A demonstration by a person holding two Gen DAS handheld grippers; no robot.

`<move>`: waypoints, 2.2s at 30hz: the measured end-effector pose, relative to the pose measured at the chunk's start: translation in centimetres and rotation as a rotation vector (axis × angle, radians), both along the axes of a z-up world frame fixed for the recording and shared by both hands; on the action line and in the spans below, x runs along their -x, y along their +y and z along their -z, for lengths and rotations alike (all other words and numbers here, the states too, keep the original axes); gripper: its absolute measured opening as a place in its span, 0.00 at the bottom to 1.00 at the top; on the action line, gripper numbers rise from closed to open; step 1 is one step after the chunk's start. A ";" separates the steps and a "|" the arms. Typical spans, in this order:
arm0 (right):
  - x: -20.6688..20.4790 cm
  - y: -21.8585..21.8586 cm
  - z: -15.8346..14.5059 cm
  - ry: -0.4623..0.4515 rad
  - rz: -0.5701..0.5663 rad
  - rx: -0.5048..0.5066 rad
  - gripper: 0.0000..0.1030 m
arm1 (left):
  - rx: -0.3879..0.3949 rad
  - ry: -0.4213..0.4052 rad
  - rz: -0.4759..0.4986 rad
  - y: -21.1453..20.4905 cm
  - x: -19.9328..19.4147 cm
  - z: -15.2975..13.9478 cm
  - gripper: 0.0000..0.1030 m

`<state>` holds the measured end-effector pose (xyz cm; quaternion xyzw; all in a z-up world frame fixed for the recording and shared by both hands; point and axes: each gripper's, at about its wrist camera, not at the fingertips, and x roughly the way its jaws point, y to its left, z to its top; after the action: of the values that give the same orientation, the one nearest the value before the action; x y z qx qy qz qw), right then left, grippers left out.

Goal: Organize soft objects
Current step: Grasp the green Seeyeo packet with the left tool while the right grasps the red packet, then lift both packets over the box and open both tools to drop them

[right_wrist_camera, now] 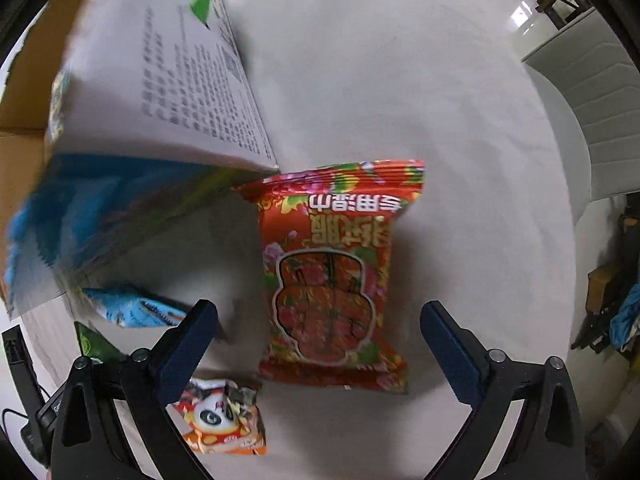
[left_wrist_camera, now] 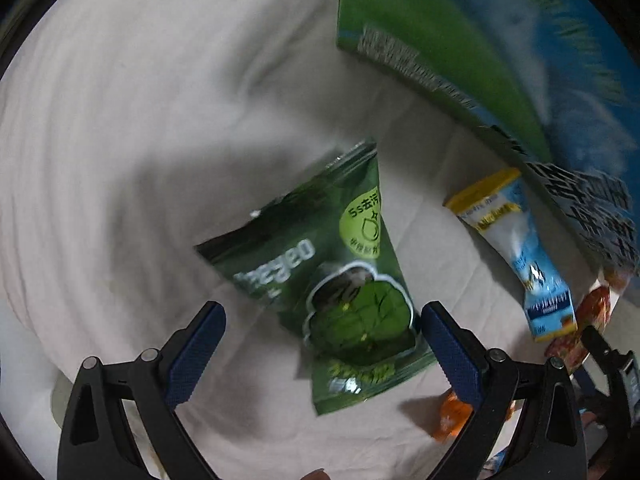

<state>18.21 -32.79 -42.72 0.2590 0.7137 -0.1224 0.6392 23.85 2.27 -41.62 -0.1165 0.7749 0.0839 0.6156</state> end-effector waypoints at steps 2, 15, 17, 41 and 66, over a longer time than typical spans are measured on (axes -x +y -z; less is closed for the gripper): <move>-0.1 0.3 0.6 0.013 0.001 -0.007 0.88 | 0.004 0.021 -0.011 -0.1 0.0 0.9 0.97; 4.3 3.6 1.3 0.109 -0.186 -0.033 0.52 | -0.075 -0.055 0.277 -5.3 2.3 0.1 0.60; 5.3 4.3 1.4 0.120 -0.210 -0.039 0.52 | -0.091 -0.061 0.351 -6.8 3.6 0.0 0.58; 3.6 8.6 -4.1 -0.014 -0.274 -0.051 0.48 | -0.056 -0.136 0.378 -6.6 4.1 -5.9 0.40; -9.5 7.1 -19.5 -0.273 -0.318 -0.152 0.48 | 0.063 -0.404 0.468 -8.1 -6.4 -22.5 0.40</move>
<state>27.75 -25.70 -23.24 0.2049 0.6597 0.0704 0.7196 30.26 -5.84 -19.14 0.0319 0.6450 -0.1089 0.7557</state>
